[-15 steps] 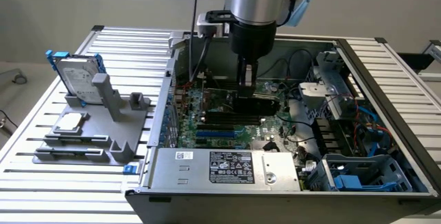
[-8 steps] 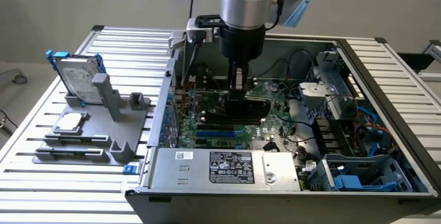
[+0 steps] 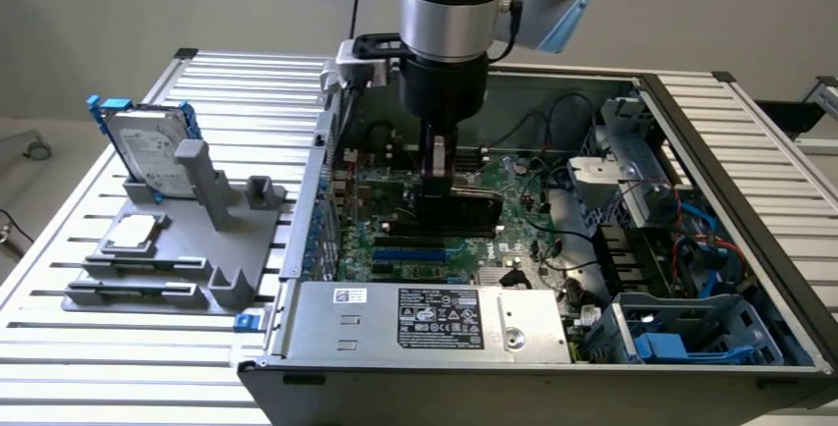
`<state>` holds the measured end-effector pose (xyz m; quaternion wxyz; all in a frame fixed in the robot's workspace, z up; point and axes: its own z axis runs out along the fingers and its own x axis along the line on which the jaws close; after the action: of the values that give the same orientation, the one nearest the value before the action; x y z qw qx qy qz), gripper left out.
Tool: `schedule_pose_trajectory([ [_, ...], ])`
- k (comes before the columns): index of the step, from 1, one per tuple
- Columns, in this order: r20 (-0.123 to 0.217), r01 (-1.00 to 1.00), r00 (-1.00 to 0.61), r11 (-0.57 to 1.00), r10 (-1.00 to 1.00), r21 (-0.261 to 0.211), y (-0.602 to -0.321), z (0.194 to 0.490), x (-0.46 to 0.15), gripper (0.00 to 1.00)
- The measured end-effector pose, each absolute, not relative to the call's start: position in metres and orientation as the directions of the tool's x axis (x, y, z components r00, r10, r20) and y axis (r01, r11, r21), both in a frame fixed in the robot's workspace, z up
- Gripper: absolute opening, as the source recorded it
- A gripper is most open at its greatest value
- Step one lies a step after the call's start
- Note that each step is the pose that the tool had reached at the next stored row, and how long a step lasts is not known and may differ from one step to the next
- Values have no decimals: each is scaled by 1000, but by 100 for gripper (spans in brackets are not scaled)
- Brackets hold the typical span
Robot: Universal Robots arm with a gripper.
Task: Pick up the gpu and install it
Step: 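Insert the gpu into the slot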
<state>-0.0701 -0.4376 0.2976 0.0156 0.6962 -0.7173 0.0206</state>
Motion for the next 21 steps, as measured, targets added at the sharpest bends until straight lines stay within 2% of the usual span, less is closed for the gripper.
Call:
schedule_pose_trajectory([
  [21,51,-1000,-15,14,-999,-20,-447,288,-86,26],
])
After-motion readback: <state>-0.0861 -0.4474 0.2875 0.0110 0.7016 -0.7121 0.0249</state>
